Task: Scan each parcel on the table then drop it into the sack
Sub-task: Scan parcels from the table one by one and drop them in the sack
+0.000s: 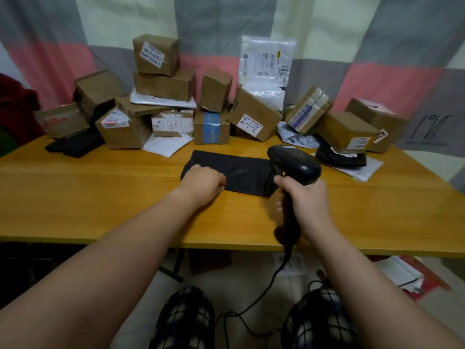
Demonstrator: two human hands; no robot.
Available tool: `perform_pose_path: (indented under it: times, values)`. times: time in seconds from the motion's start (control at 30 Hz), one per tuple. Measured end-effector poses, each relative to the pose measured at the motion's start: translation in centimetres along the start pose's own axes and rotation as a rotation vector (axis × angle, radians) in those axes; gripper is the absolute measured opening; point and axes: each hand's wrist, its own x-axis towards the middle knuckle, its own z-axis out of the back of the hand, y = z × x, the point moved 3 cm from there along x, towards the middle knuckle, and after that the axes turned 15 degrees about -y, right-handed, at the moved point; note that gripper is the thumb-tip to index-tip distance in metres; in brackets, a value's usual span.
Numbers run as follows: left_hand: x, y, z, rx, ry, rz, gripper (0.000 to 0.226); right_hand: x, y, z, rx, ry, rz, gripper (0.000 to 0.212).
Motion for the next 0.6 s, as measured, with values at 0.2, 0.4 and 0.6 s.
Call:
perform_pose_path:
  times: [0.2, 0.4, 0.6]
  values:
    - [-1.9, -0.6, 1.2, -0.121, -0.202, 0.084, 0.018, -0.1, 0.3, -1.5, -0.168, 0.029, 0.11, 0.015]
    - [-3.5, 0.9, 5.3, -0.447, -0.395, 0.286, 0.007, -0.1, 0.1, -1.8, -0.18, 0.042, 0.152, 0.013]
    - [-3.8, 3.2, 7.5, -0.478, -0.538, 0.397, 0.006, -0.1, -0.5, -1.8, -0.184, -0.004, 0.151, 0.019]
